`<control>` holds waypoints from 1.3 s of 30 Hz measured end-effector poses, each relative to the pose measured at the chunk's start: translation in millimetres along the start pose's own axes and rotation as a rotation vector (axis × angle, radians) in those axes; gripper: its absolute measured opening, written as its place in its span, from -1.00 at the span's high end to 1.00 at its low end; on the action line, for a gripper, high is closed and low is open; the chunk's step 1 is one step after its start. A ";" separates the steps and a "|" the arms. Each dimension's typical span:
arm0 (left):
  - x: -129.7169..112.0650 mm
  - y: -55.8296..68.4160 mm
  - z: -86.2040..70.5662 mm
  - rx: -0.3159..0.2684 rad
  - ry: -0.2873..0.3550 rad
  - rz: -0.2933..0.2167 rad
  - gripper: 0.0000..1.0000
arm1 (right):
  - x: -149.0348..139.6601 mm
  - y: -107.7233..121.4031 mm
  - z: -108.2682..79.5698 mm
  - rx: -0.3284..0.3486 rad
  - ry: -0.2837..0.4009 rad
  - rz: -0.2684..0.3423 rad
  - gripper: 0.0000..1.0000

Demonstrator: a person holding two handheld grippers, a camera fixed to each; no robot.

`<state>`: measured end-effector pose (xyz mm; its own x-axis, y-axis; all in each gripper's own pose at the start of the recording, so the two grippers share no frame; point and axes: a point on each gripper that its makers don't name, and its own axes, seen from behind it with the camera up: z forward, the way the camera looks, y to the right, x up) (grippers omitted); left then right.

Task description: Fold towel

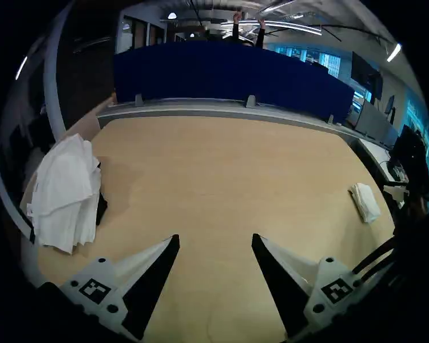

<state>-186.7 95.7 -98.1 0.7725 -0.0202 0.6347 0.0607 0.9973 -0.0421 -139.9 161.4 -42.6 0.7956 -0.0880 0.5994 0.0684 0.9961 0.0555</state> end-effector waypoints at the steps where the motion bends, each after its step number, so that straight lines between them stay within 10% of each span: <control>1: 2.5 -0.4 0.7 -0.001 0.007 -0.002 -0.87 | 5.2 -2.5 -1.7 -0.001 0.016 0.005 -1.00; 17: 74.5 -8.8 5.6 -0.023 0.197 0.007 -0.88 | 105.4 -41.9 -44.0 -0.006 0.344 0.090 -1.00; 39: 155.3 -21.6 8.4 -0.010 0.415 0.021 -0.87 | 173.9 -97.7 -69.0 0.019 0.541 0.084 -1.00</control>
<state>-73.3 71.6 7.9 0.9629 -0.0293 0.2683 0.0473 0.9970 -0.0607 33.3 48.9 1.1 0.9942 0.0108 0.1067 -0.0154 0.9990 0.0425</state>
